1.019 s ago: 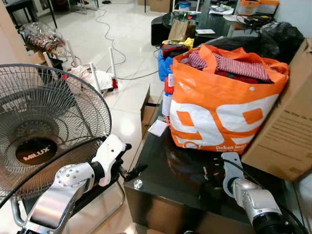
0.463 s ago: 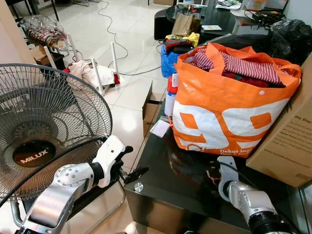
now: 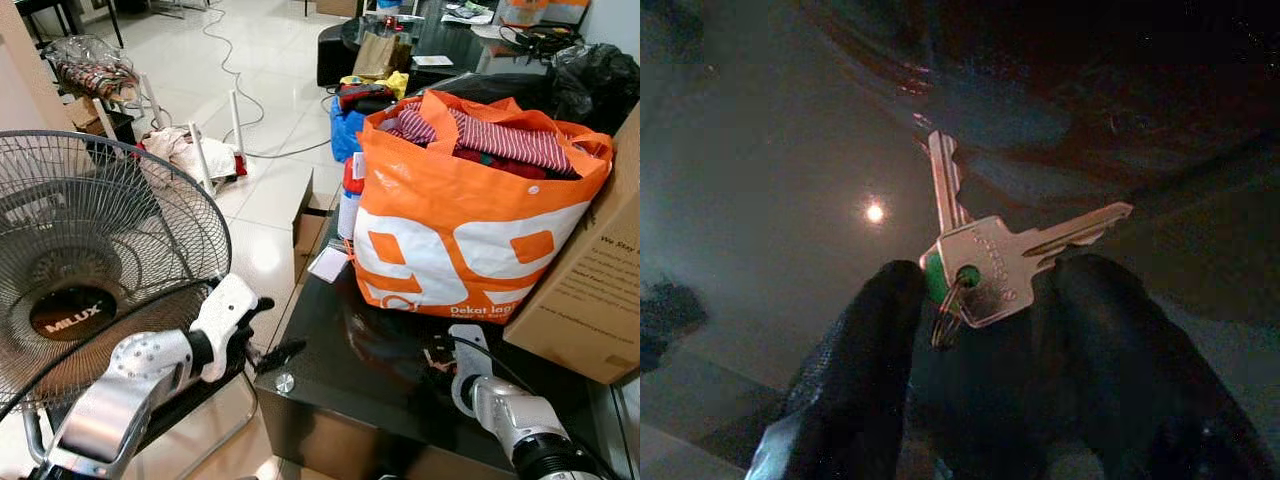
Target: Hang keys on a hook
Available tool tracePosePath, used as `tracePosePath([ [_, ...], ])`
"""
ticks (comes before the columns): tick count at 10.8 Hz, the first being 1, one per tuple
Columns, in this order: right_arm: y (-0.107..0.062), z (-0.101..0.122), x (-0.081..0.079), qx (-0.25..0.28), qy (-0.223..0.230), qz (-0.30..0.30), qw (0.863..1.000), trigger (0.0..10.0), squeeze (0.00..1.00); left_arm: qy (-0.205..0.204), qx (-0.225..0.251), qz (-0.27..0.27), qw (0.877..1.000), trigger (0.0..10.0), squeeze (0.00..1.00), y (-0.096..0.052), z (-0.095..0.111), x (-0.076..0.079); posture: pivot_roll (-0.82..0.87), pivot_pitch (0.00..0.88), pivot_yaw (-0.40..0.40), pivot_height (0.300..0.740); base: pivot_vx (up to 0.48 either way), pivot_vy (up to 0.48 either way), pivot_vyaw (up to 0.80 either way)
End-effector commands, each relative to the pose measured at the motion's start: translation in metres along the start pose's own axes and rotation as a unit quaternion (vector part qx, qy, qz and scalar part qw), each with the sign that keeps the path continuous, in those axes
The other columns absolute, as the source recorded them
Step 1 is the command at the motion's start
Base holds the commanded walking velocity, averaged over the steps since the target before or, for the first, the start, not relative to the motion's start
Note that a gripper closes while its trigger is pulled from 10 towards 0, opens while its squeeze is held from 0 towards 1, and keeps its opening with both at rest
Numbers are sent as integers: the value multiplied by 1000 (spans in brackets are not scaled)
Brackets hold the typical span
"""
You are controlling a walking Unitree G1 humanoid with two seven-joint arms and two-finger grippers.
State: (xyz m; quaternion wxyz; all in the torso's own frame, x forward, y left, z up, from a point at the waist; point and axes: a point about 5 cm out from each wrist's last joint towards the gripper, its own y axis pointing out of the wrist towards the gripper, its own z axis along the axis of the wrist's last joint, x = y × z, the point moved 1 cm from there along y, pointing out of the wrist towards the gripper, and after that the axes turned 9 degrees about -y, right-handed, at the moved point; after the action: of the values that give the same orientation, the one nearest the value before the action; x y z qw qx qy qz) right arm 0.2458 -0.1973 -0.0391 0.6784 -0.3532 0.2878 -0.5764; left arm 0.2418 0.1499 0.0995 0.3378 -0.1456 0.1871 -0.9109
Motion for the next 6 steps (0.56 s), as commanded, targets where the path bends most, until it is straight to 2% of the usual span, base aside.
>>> tracePosePath([
  [1,2,-13,2,-23,4,1,1000,0,0,4,-2,-5,1000,10000,0,1,2,1,-3,0,-4,740,0,0,0],
  [6,11,-32,3,-33,3,-6,999,0,0,7,2,-6,1000,10000,0,3,3,0,-2,0,-5,740,0,0,0],
])
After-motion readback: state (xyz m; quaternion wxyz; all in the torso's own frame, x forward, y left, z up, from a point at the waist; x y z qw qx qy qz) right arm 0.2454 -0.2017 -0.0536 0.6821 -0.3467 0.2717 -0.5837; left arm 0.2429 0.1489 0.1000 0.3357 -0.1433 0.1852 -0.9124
